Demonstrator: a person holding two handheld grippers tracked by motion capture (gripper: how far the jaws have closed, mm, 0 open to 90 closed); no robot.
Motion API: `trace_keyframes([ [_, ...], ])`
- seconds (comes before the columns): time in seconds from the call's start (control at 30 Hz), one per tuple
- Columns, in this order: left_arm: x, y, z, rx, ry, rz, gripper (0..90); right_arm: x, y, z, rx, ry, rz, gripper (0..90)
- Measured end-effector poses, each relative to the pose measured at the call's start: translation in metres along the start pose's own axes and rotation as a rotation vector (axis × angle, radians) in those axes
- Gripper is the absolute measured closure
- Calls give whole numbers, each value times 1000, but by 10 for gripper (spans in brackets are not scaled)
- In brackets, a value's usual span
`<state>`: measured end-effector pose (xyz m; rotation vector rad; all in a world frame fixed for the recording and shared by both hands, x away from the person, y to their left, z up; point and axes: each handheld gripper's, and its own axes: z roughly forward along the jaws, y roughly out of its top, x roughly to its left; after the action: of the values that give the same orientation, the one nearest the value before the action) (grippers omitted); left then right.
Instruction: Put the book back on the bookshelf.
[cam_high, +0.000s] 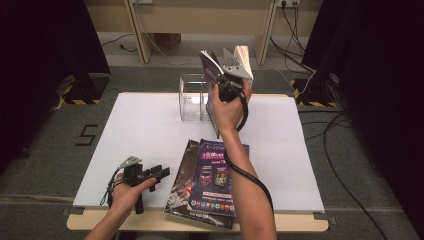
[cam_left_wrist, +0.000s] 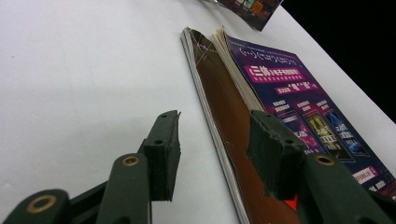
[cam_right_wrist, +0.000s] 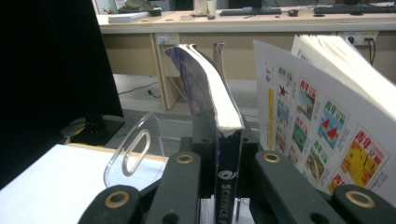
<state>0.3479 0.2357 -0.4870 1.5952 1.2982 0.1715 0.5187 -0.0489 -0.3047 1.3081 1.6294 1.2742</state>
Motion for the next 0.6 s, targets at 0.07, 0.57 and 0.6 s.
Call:
trace_keyframes([
  [0.07,0,0,0,1,0,-1,531,1,-3,-2,-6,-8,-6,841],
  [0.57,-2,-1,1,7,-3,3,531,-6,-1,-8,88,-10,-16,802],
  [0.6,-1,-1,1,6,-3,2,531,-6,0,-8,96,-16,-13,799],
])
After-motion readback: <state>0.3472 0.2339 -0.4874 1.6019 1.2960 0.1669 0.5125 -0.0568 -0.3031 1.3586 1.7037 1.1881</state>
